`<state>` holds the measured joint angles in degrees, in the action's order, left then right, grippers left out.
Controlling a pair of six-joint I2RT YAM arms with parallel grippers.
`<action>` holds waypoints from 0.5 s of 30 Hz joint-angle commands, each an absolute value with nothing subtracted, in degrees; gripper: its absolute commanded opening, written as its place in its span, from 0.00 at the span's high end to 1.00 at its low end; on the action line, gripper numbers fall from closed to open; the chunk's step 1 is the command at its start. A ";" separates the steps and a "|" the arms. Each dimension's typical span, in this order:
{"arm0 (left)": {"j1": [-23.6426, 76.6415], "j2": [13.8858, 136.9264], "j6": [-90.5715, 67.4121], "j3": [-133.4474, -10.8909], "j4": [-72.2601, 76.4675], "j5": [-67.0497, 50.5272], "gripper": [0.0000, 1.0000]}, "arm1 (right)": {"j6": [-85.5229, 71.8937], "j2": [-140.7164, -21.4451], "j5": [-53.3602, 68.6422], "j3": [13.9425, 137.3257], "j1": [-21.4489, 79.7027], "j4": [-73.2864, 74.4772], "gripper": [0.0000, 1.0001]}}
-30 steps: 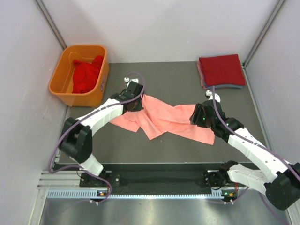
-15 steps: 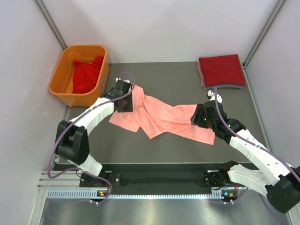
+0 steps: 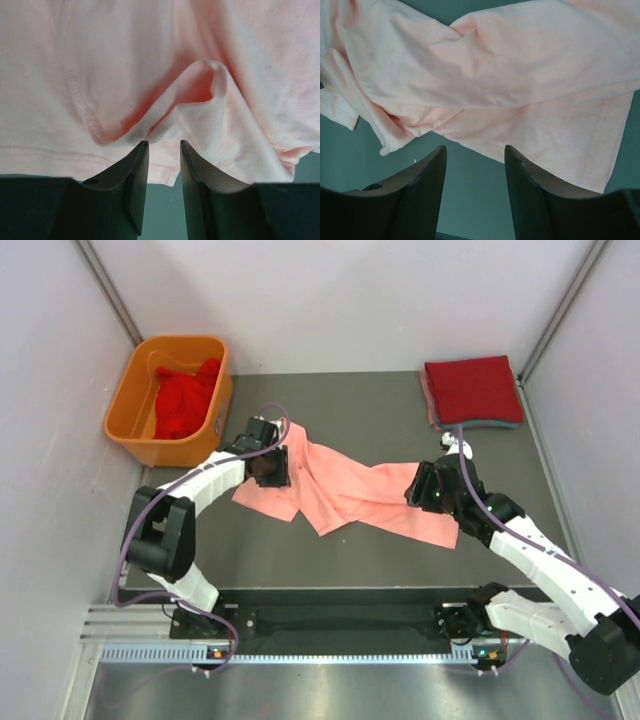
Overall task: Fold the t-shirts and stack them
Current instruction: Flatten the tshirt out
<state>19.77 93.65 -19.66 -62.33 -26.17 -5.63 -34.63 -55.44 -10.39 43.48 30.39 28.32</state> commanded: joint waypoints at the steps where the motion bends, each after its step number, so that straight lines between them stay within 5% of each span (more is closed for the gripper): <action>1: 19.69 93.95 -18.46 -62.14 -21.62 -7.21 0.63 | -34.28 -53.88 -10.20 42.89 31.55 26.10 0.49; 15: 19.86 97.56 -17.67 -62.31 -22.67 -4.14 0.64 | -34.01 -53.53 -10.55 42.28 31.55 25.93 0.49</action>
